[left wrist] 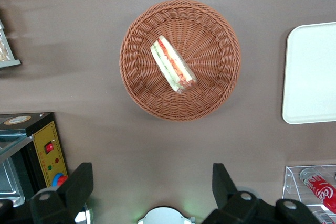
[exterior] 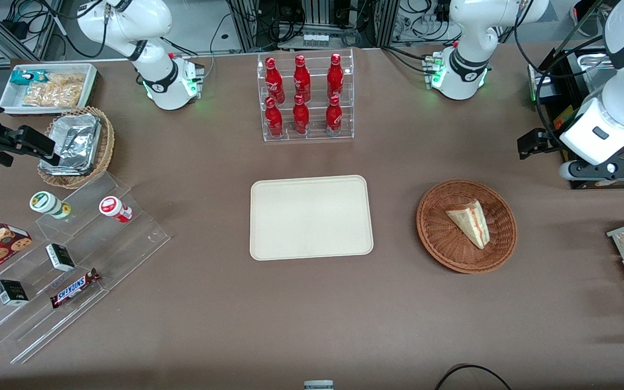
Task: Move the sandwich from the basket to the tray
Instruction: 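Move the left gripper over the sandwich in the wicker basket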
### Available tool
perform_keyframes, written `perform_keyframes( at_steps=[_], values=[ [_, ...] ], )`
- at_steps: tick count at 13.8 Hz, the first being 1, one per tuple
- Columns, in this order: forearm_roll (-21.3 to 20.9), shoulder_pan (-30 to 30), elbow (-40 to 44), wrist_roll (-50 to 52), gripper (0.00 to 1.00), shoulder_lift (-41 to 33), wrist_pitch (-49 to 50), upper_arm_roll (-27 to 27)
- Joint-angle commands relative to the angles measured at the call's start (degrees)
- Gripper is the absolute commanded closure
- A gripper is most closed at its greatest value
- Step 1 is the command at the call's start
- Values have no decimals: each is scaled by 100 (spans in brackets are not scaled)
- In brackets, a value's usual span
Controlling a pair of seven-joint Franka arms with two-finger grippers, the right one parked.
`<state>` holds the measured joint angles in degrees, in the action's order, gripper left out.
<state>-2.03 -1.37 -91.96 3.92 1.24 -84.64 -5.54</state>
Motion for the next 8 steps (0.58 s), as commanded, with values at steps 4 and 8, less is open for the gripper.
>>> perform_keyframes(
  at_steps=[4,8],
  values=[
    [-34,49,-40,74,0,139,149,-35],
    [-25,49,-716,74,0,158,-165,-35]
  ],
)
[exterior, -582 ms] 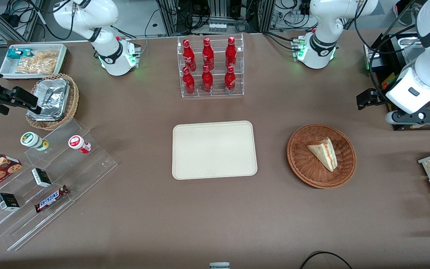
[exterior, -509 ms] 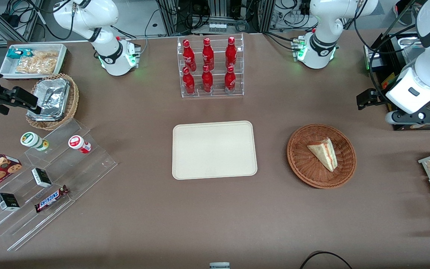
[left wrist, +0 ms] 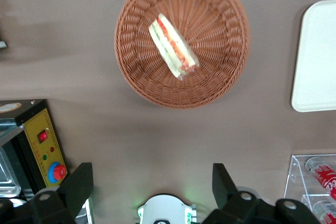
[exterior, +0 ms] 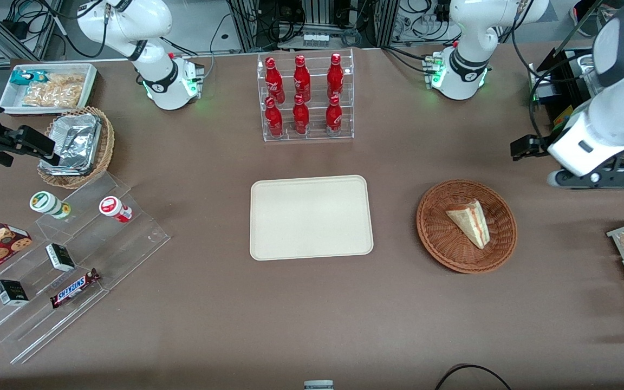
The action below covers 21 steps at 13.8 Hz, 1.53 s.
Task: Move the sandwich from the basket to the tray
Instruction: 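Move the left gripper over the sandwich in the wicker basket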
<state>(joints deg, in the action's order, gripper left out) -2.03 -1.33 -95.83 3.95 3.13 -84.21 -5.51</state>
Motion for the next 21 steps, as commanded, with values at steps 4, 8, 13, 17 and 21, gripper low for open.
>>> perform_keyframes(
  at_steps=[4,8,13,17,21],
  values=[
    [-43,45,-1251,88,0,-50,-1287,-29],
    [-52,45,-2201,570,0,-50,-2605,-29],
    [-52,45,-3186,1491,0,-85,-4048,-29],
    [-17,45,-3222,2573,0,134,-4410,-29],
    [27,19,-3117,3743,0,573,-4858,-38]
  ],
)
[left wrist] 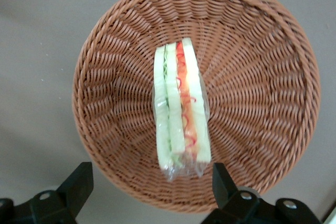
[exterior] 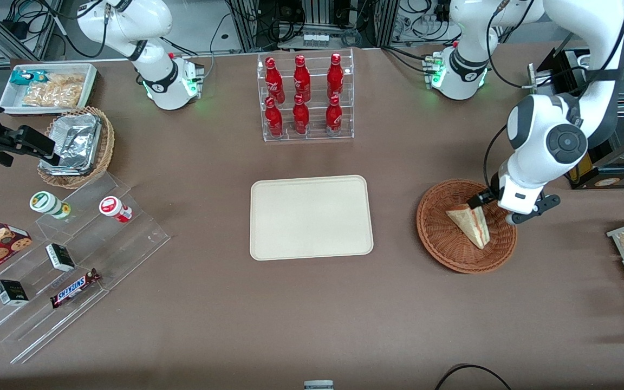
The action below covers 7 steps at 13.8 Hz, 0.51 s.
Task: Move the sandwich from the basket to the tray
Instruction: 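Lower the left gripper and close it on the wrapped sandwich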
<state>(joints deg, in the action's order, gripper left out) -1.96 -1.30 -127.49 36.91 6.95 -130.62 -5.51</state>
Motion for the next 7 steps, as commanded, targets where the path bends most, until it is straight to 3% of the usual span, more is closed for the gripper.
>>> perform_keyframes(
  at_steps=[1,7],
  values=[
    [29,16,110,484,0,306,-219,-46],
    [327,-11,304,484,0,781,-236,-64]
  ],
)
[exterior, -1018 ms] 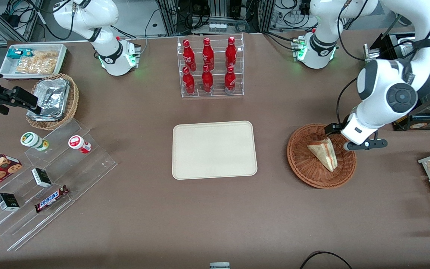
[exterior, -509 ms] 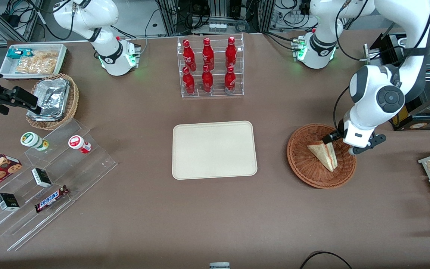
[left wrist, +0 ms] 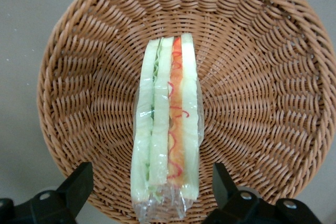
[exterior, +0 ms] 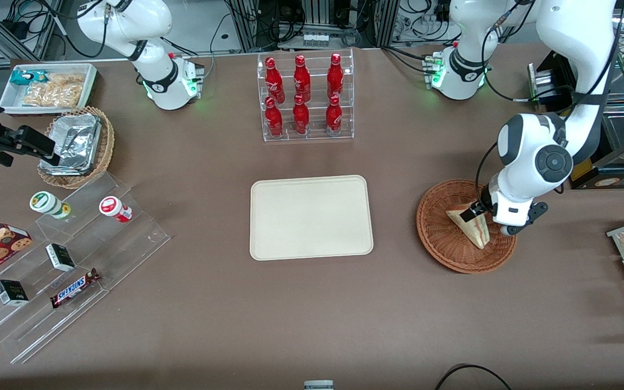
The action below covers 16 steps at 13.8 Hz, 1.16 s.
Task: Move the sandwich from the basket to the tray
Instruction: 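Lower the left gripper and close it on the wrapped sandwich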
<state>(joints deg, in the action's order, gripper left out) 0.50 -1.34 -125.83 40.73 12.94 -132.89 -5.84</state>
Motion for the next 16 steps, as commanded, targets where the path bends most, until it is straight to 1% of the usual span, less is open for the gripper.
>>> perform_keyframes(
  at_steps=[1,2,3,4,5,6,7,8,9,11,13,14,16],
  values=[
    [117,-15,182,102,0,261,-9,-31],
    [117,-16,234,102,0,348,-9,-31],
    [117,-16,261,102,7,384,-9,-31],
    [117,-7,278,102,30,385,8,-31],
    [117,-7,305,102,58,385,35,-31],
    [117,2,366,84,79,385,52,-31],
    [117,2,445,84,87,385,70,-31],
    [117,2,533,84,91,385,140,-31],
    [117,2,690,58,91,376,401,-31],
    [73,-24,1251,-38,92,376,1365,-31],
    [64,-199,1596,-642,92,367,2124,-49],
    [73,-305,1614,-993,92,367,2135,-57],
    [82,-656,1719,-1268,94,410,2127,-128]
  ],
)
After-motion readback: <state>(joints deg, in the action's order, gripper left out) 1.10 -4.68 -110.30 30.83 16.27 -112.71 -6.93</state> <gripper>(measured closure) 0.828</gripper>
